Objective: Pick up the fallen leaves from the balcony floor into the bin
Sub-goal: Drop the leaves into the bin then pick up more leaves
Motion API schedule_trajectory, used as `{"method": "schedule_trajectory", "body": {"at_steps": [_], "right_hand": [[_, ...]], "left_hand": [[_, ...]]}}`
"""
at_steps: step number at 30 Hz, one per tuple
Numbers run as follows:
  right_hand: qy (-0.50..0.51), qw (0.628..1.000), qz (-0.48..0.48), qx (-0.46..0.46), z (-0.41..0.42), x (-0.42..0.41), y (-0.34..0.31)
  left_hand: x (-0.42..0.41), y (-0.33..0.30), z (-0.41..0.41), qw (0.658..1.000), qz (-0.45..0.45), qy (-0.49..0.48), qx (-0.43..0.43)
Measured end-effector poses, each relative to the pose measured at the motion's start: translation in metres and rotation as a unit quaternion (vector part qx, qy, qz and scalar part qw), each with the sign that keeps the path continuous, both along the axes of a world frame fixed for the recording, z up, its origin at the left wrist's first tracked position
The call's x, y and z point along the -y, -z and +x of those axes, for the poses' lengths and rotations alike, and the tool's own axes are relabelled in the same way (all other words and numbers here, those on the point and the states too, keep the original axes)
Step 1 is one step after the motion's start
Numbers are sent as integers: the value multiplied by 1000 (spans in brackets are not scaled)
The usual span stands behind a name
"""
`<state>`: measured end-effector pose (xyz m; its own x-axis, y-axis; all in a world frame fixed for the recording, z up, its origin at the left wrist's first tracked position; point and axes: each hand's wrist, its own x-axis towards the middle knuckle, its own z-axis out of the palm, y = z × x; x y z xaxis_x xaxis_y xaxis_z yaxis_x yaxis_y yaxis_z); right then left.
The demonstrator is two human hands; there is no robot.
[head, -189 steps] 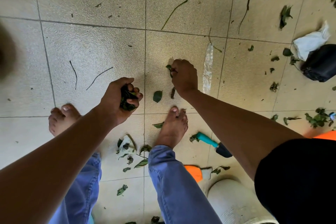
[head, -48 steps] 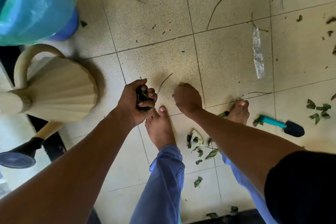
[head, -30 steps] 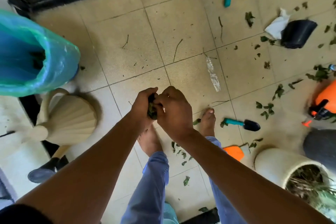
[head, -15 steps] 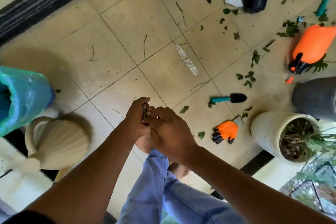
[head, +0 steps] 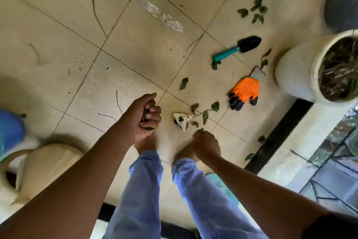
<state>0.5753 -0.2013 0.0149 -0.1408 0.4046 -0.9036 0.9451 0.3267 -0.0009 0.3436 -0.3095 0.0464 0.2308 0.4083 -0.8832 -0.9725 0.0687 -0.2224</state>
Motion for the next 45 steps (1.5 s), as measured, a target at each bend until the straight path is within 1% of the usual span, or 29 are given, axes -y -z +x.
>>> {"method": "schedule_trajectory", "body": {"at_steps": [2,4,7,8,11,12,14,16,18,20,22,24,28,30,32,33,34,35,37,38,39,40,42,45], "right_hand": [[52,998,41,14,22,-4,32],[84,991,104,12,39,-7,60],[81,983,163,-14,50,-7,88],[69,983,165,-38,51,-7,96],[63,984,121,-114,40,3,110],[73,984,110,-118,33,8,113],[114,983,104,-97,20,18,119],[196,973,95,-83,10,28,125],[286,951,84,-76,3,34,129],[384,917,82,-76,2,35,130],[452,885,85,-75,0,36,126],[487,866,79,-88,1,33,123],[526,836,24,-153,2,7,110],[561,808,-5,-178,1,-12,105],[606,767,-52,-207,-3,-28,101],[614,754,-65,-224,-3,-33,100],[604,759,-64,-237,-4,-35,100],[562,789,-46,-244,-4,-36,101],[400,885,38,-235,-3,-32,106],[320,916,77,-229,-3,-27,109],[257,933,105,-228,-4,-23,112],[205,943,130,-228,-5,-19,116],[125,948,173,-236,-6,-15,125],[80,950,201,-225,-13,-15,140]], "left_hand": [[1,23,10,999,-7,39,-4],[1,46,21,996,-17,88,-6],[7,73,33,989,-33,144,-16],[10,80,36,986,-38,160,-21],[18,97,43,979,-49,197,-32],[19,101,46,976,-51,207,-35],[19,106,51,971,-59,228,-42],[19,109,54,968,-67,235,-50],[20,110,55,969,-72,231,-58],[19,109,57,967,-73,236,-61],[17,106,59,966,-75,239,-62],[15,102,60,967,-79,236,-63],[9,97,62,968,-83,227,-71],[7,98,64,968,-85,224,-71],[4,100,66,969,-86,221,-72],[3,101,67,968,-87,221,-74],[1,102,67,968,-88,223,-76],[0,104,68,967,-89,225,-79],[-3,106,70,966,-91,230,-80],[-4,107,70,965,-91,231,-80],[-5,108,71,965,-92,233,-81],[-6,108,71,964,-93,237,-83],[-7,109,71,962,-93,243,-86],[-5,111,70,960,-90,250,-91]]}}
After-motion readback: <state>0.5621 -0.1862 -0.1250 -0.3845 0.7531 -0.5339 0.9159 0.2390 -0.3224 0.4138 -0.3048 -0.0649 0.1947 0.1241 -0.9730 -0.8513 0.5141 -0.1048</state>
